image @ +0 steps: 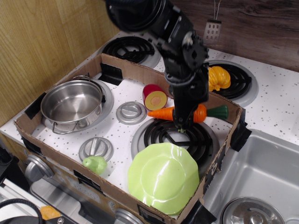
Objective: Take carrot off plate
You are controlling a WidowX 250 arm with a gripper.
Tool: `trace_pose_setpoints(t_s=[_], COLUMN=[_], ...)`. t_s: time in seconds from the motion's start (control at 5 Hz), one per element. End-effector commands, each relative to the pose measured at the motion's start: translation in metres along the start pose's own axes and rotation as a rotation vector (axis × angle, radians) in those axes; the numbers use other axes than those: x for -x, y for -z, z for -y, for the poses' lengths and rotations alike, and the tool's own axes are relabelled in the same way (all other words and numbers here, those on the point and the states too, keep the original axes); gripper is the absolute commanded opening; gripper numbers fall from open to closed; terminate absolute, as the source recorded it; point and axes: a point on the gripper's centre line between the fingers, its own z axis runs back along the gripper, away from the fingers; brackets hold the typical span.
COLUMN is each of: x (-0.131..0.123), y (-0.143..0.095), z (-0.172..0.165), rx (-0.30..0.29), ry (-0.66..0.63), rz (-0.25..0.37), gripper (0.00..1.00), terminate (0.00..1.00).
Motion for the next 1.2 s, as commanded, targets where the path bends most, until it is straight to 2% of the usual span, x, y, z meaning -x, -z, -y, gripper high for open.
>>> trace_pose_setpoints(t_s=[0.0,0.2,0.4,0.6,0.8,1.0], x=[-0.018,-0.030,-0.036,-0.045,-0.051,-0.053], y=[-0.025,-0.039,-0.045,-0.069,-0.090,-0.095], z=[-0.013,-0.010,-0.009,-0.008,-0.009,-0.007], rx=[-0.047,-0.060,-0.079,-0.115,-0.101,-0.099], ry=[-0.142,-0.200,-0.193,-0.205,-0.220,-0.231], rz=[-0.005,0.000,-0.012,-0.060,-0.091,-0.070], gripper=[1.00,1.00,1.00,1.00,1.00,1.00], terminate=[0.00,0.00,0.00,0.00,0.00,0.00])
